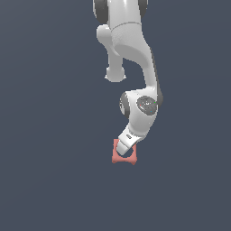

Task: Pick up the object and move it to a goal position.

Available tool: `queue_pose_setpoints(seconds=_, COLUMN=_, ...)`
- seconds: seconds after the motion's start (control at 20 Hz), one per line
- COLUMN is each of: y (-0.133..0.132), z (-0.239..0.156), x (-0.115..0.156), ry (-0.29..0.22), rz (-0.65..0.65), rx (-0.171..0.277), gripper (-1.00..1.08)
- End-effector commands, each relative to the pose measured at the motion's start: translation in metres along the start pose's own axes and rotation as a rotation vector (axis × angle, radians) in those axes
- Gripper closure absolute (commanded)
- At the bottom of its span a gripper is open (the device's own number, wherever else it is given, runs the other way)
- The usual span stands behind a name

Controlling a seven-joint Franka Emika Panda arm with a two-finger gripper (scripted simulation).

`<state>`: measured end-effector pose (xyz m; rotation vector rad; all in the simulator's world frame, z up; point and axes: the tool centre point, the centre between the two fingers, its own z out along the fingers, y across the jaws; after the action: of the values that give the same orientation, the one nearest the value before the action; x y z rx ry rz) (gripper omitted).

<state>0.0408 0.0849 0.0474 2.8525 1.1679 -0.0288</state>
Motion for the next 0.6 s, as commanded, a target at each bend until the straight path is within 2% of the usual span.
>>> queue_pose_setpoints(seconds=0.0, y=-0.0006, z=0.0010, x=0.0003, ry=0.000, rz=-0.001, rx=0.000, gripper=1.08)
queue_pose_setpoints(seconds=0.55, y=0.0017, z=-0.0025, x=-0.0011, ry=0.001, rz=0.000, rx=-0.001, gripper=1.08)
